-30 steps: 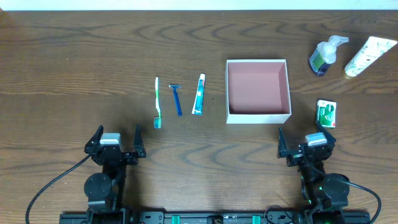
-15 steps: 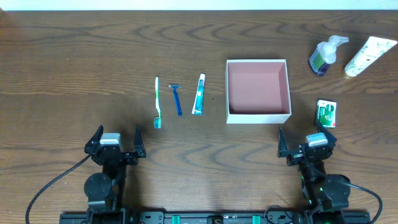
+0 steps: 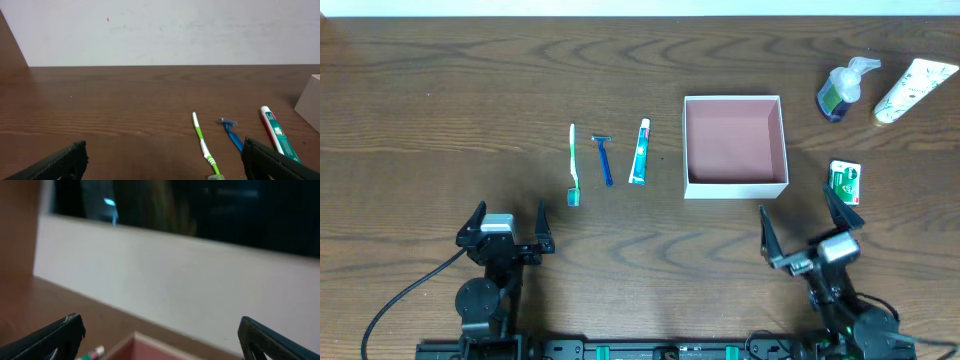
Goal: Pack container
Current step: 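Reach the right gripper toward the white bamboo-print lotion tube, then grasp the white lotion tube with the right gripper and lift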
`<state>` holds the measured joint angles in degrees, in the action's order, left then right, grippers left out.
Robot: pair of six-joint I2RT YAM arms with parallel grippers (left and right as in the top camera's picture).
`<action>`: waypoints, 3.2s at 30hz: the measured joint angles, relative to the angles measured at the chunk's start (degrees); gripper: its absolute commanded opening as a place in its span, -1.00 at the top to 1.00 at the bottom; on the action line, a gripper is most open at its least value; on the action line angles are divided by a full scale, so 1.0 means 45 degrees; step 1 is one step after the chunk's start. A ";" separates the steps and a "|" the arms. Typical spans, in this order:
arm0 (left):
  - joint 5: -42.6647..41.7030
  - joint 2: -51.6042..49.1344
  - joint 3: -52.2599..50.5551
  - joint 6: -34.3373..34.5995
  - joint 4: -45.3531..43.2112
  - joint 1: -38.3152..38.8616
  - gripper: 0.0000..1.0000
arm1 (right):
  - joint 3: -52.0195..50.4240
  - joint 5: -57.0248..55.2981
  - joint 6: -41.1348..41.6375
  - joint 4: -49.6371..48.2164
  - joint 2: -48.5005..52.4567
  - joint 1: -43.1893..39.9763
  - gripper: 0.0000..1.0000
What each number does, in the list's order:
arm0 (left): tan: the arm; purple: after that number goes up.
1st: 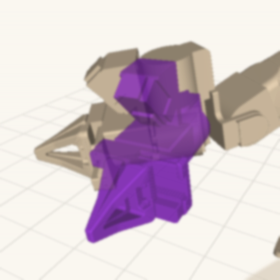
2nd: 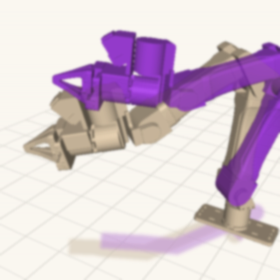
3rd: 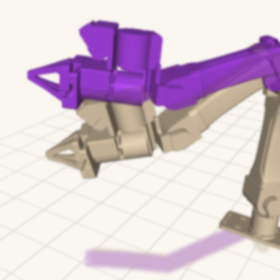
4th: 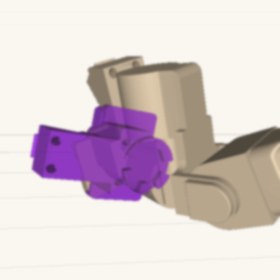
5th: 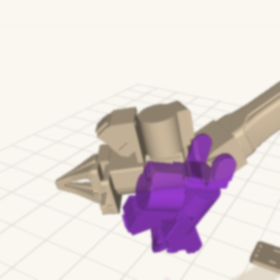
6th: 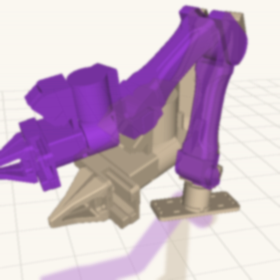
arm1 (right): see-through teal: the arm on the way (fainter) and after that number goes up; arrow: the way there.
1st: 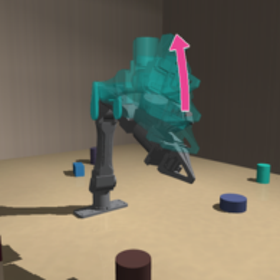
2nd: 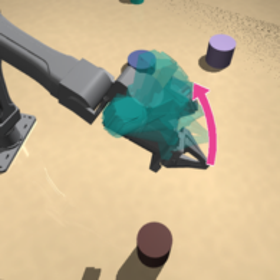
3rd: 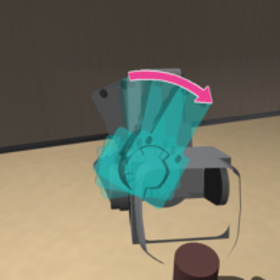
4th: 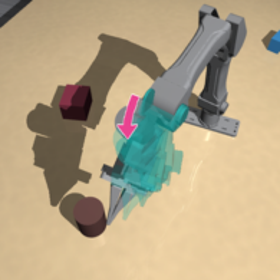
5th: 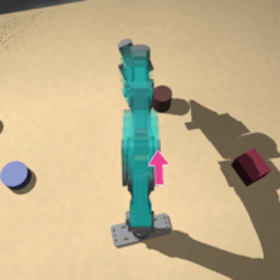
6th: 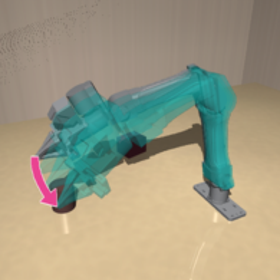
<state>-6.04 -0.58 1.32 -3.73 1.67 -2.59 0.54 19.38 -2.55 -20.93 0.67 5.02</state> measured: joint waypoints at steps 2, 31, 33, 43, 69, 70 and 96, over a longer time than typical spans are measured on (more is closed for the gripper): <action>0.0000 0.0000 0.0000 0.0000 0.0000 0.0000 -0.96 | 0.0175 0.0180 -0.0117 -0.0087 0.0010 0.0000 -0.98; 0.0000 0.0000 0.0000 -0.0010 0.0000 0.0000 -0.96 | 1.3041 -0.2594 0.5314 0.9748 1.3177 -0.1020 -0.98; 0.0000 0.0000 0.0000 -0.0034 0.0000 0.0000 -0.96 | 1.4285 -0.3458 0.6203 1.0754 1.3862 -0.1923 -0.99; 0.0000 0.0000 0.0000 -0.0039 0.0000 0.0000 -0.96 | 1.9895 -0.2089 0.7820 1.5081 1.6587 -0.4600 -0.99; 0.0000 0.0000 0.0000 -0.0039 0.0000 0.0000 -0.96 | 2.5553 -0.1540 1.6738 1.7685 2.2955 -0.6834 -0.98; 0.0000 0.0000 0.0000 -0.0039 -0.0005 0.0000 -0.96 | 2.5607 -0.1491 1.6815 1.7709 2.3115 -0.6834 -0.98; 0.0000 0.0000 0.0000 -0.0039 0.0000 0.0000 -0.96 | 2.5699 -0.3026 1.6966 1.8010 2.5014 -0.7470 -0.99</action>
<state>-6.04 -0.58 1.32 -3.90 1.67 -2.59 116.18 5.76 73.80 60.12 113.23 -28.60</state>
